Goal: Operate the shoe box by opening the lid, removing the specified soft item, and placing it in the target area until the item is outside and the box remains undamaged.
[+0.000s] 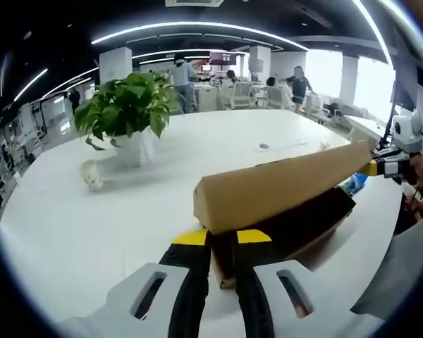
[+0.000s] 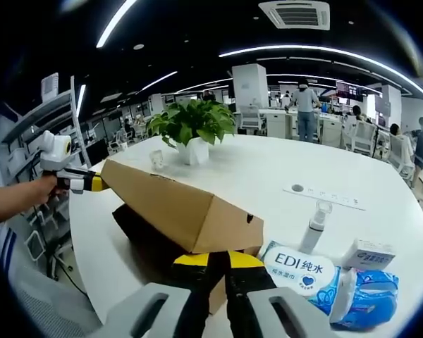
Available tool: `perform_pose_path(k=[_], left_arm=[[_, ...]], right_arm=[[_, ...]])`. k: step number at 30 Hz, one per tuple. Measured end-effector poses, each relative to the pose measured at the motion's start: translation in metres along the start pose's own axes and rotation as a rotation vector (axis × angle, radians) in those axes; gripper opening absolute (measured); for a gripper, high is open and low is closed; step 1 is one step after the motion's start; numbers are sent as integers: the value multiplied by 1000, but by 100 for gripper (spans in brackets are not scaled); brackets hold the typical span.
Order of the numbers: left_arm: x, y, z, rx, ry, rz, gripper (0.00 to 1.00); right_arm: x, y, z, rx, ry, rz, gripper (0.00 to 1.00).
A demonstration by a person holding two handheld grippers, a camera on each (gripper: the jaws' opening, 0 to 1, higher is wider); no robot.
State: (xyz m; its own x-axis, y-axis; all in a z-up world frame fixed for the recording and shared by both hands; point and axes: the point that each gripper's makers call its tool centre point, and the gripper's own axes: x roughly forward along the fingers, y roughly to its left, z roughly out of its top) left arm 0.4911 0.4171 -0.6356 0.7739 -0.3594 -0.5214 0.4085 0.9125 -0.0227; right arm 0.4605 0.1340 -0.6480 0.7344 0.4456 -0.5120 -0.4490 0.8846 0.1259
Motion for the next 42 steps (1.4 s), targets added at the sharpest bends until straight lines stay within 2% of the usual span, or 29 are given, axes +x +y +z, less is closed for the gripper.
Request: perform_pose_path(k=[8,19,30,36,42], left_arm=[[0,-3,-9,23,26,-15,14],[1,-5,-17,43,49,-34,18],[1,-8,-25,58,69,-50,20],[1,-10,-28,73,79,-59,22],[1,-12,-32,94,91,-66,23]], right_arm=[[-1,4,-8,-37,16,28,6],[0,6,-16,-48,33,48,11],[2,9,-24,-121,45,63,12],[4,16,-27,-172,40,91,16],[5,15,-29,-179,45,94,18]])
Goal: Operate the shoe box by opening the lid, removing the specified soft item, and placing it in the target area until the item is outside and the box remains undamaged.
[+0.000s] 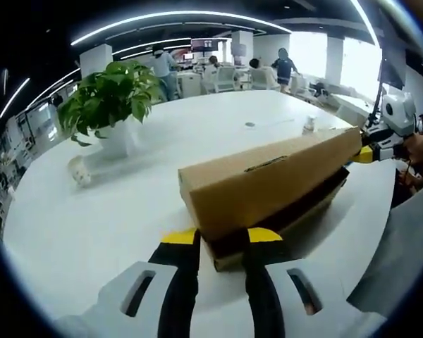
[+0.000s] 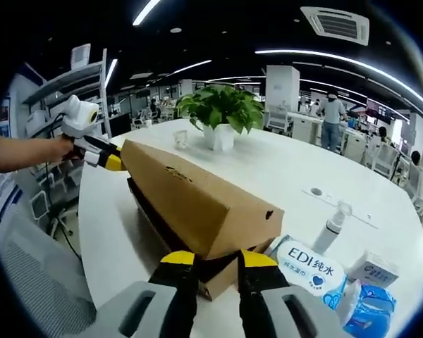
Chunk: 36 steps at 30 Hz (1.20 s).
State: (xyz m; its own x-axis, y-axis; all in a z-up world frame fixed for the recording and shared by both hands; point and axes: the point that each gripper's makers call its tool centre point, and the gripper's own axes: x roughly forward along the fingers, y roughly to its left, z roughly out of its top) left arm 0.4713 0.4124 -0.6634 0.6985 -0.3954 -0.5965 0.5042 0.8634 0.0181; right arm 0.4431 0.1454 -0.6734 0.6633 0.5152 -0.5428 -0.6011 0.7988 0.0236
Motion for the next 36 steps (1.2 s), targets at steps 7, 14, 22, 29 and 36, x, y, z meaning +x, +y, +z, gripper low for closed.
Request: perform_pose_path(k=[7,14,22,29,36], left_arm=[[1,-3,-1,22,7,-11,27],[0,-6,-3,33,1,-28,30],[4,-9,-10,44,22,-33,32],[5,-8,-14,46,36,-32,32],[9,-9,-21,44,56,-33,32]], right_arm=[[0,1,0,3,-1,4,19],[1,4,-2,2,-3,18,22],[5,5,-5,2,14,18,25],[8,6,-10,-26,31,14,26],[11,8,-16,-41,47,9,27]])
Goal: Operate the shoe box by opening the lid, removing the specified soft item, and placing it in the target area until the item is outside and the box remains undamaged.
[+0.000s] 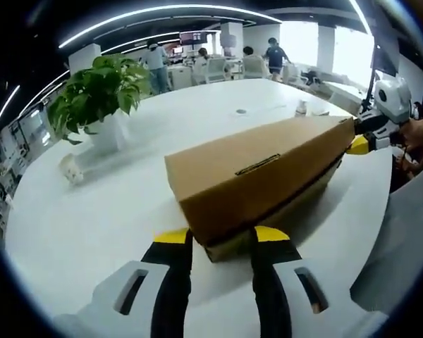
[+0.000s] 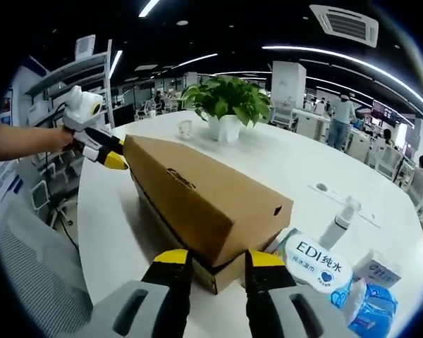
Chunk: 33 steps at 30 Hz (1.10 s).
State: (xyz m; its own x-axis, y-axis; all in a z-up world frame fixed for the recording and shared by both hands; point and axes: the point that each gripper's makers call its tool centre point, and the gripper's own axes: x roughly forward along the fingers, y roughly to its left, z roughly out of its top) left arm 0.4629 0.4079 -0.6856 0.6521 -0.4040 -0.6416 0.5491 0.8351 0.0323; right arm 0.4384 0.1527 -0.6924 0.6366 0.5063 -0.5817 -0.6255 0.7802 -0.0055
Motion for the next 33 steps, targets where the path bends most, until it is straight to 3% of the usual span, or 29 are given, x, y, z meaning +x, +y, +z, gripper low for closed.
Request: perform_pose_path(k=[33], left_arm=[[19,-2,-28,-19,78,9,32]], right_arm=[[17,5,-25,-34,62,-8,30]])
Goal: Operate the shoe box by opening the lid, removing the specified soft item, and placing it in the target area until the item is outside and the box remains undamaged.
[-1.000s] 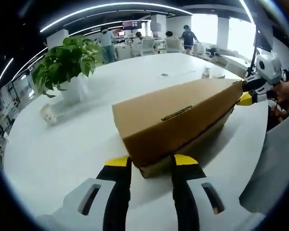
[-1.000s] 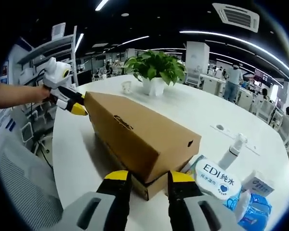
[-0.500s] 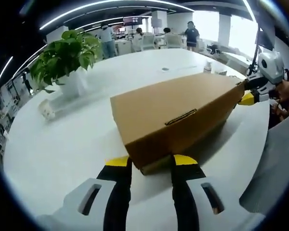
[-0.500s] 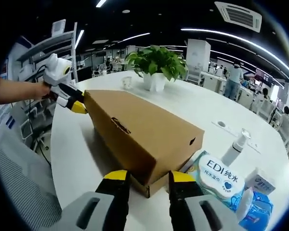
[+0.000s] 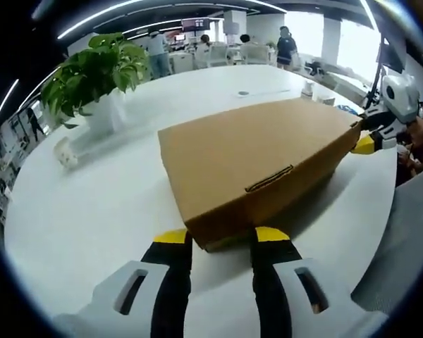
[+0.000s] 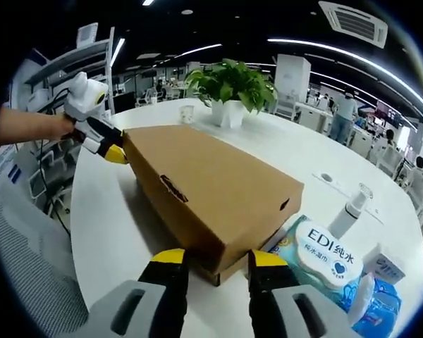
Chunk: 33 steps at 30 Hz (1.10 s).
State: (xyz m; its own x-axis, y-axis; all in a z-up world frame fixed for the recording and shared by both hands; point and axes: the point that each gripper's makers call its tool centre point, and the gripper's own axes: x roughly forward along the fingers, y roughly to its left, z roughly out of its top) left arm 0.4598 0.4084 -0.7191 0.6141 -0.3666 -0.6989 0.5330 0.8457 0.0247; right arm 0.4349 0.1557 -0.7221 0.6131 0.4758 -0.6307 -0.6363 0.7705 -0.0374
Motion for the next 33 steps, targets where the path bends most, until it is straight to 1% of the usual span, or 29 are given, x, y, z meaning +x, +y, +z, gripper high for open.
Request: perform_pose_path(k=[20,26,33], left_arm=[[7,1,-8,-16,17,-8,32],[5,1,-11,-16,23,-12,31],[1,3,-15,-16,24,-7,32]], right_arm=[[6,0,-9,-37,28,6,31],[5,1,-9,-52,26,7,32],[3,2,-8,-68,14,14,36]])
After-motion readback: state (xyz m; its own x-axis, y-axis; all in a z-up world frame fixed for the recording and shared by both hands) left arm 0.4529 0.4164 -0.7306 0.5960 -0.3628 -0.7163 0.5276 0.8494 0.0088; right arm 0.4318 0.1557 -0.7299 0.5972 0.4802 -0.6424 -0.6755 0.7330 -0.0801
